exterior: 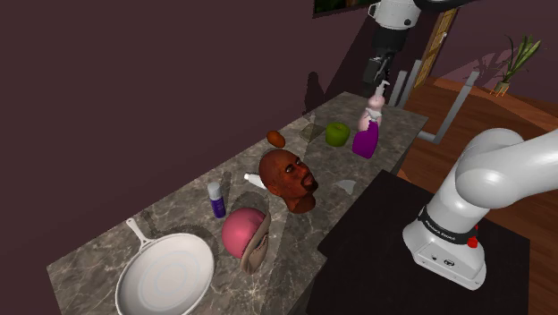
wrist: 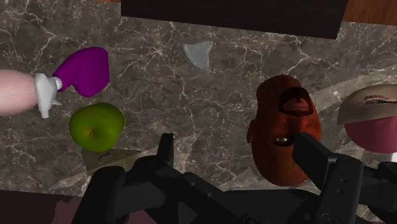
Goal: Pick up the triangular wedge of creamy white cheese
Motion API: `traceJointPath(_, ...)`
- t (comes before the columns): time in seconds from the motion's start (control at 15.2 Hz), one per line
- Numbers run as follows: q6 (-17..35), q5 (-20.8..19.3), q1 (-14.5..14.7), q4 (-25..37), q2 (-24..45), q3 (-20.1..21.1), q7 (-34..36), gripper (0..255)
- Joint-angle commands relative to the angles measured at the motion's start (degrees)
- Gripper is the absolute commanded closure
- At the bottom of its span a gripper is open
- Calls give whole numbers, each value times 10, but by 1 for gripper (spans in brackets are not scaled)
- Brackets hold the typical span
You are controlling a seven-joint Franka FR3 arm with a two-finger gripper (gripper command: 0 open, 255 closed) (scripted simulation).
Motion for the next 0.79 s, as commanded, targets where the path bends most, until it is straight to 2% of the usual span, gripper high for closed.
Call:
traceJointPath(0.0, 0, 0, 0, 0, 0, 0, 0, 0)
traceJointPath(0.4, 112, -6, -5, -110, 5, -21, -10, 0)
traceJointPath(0.73, 218, -14, -12, -186, 38, -40, -20, 0)
